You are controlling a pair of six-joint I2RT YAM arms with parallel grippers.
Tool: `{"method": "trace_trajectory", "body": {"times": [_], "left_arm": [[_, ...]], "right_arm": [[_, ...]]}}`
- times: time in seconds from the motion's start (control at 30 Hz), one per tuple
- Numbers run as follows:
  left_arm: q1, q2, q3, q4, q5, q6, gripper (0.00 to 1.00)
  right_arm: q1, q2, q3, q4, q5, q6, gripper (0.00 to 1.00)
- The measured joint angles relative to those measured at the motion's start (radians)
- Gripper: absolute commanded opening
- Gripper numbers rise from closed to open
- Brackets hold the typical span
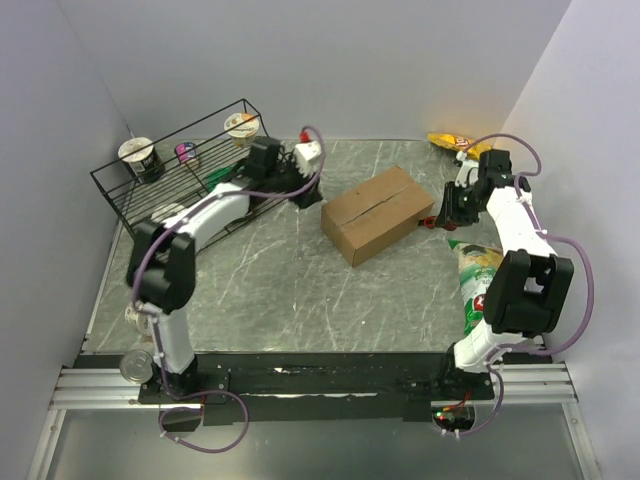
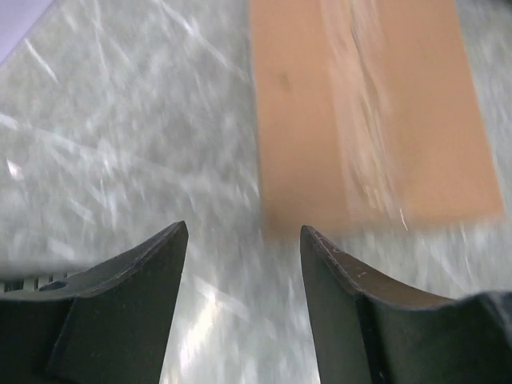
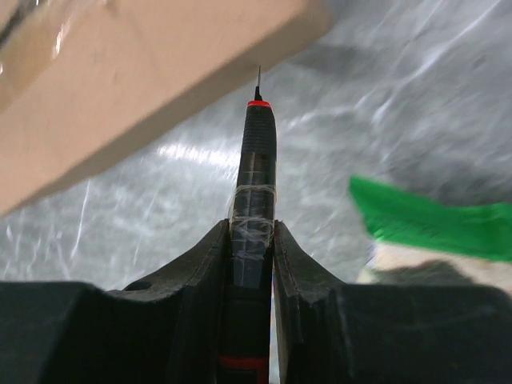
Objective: Unpack the express box
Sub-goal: Adjust the express box at the center of the board.
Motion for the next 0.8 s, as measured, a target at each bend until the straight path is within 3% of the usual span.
{"method": "trace_trajectory", "body": {"times": [0.13,0.33,0.57,0.8], "left_arm": [[-0.054,0.167,0.192,0.021,-0.087,-0.076,0.64],[-0.107,0.335,0.352,-0.016,-0.182,-0.077,0.64],[-0.077,0.334,0.331,-0.083,0.022,-0.074,0.62],[-0.060,0.166,0.114,-0.244,0.264,-0.007,0.61]], "right_arm": [[0.000,0.032,0.043,0.008,0.034,0.008,0.00],[0.011,0.086,0.082,0.020,0.047,0.013,0.00],[0.044,0.145,0.156,0.031,0.043,0.011,0.00],[0.143,0.244,0.239,0.122,-0.015,0.001,0.00]]}}
